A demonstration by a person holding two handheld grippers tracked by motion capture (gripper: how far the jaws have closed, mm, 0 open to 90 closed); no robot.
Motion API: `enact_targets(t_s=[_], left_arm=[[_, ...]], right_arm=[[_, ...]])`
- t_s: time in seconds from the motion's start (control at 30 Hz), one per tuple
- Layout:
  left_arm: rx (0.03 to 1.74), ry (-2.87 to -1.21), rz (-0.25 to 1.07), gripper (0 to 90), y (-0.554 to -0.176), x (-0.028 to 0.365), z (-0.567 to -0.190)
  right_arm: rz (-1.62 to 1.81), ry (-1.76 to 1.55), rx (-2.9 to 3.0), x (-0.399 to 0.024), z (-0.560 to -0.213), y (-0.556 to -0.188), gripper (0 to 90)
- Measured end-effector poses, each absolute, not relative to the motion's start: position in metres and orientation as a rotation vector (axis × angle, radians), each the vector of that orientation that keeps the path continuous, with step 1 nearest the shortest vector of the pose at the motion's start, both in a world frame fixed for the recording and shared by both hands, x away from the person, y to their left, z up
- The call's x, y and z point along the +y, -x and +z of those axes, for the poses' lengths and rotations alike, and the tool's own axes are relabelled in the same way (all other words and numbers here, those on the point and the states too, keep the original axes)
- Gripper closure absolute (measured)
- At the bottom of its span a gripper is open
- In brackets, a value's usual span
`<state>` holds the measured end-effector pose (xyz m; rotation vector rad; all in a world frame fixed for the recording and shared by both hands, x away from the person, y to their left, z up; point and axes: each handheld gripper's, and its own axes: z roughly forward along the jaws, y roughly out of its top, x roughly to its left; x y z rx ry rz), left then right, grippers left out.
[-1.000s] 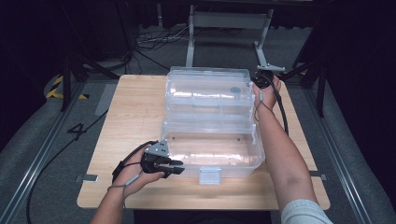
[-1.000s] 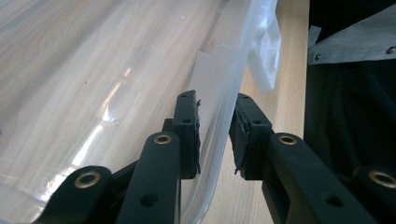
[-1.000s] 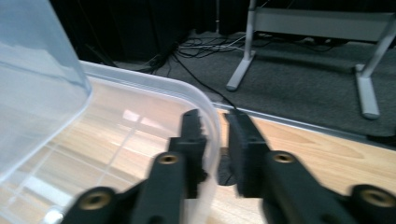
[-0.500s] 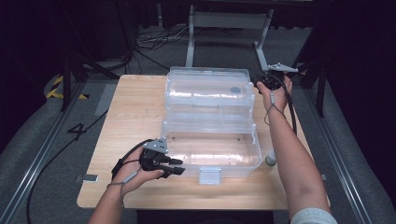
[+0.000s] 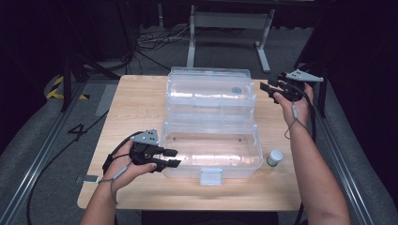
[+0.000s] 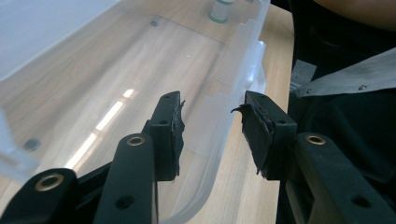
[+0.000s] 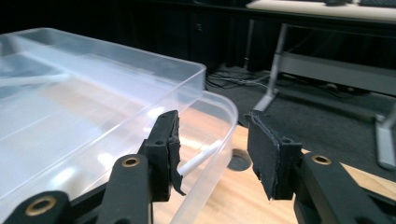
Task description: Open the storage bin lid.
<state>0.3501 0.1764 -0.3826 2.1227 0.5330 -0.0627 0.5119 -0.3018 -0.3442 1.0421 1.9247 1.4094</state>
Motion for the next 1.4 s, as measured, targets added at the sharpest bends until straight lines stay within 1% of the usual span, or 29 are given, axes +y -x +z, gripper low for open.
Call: enact_targets(t_s=[0.17,0.3,0.4,0.53,0.8,1.07,1.4], left_arm=[[0.583,-2.105,-0.033,57.6,-0.354,0.189,-0.380],[0.622,-2.105,-0.013,57.6,-0.358,0.194,-0.379],[0.642,-2.100,-0.010,57.6,-0.360,0.196,-0.379],[0.658,-2.091,-0.002,57.3,-0.362,0.200,-0.377],[0.678,-2.080,0.020,56.6,-0.363,0.209,-0.375],[0.738,-2.059,0.050,56.6,-0.365,0.219,-0.374],[0.774,-2.047,0.076,55.8,-0.371,0.225,-0.374]], right_arm=[[1.426,-0.998,1.950,-0.313,-0.339,-0.481,53.6],[1.480,-0.956,1.937,-0.314,-0.329,-0.460,50.7],[1.517,-0.942,1.940,-0.313,-0.329,-0.451,50.5],[1.483,-0.920,1.972,-0.317,-0.324,-0.440,49.5],[1.478,-0.952,1.980,-0.331,-0.321,-0.428,48.3],[1.460,-0.951,1.995,-0.337,-0.320,-0.421,47.1],[1.428,-0.952,2.012,-0.348,-0.316,-0.409,46.4]])
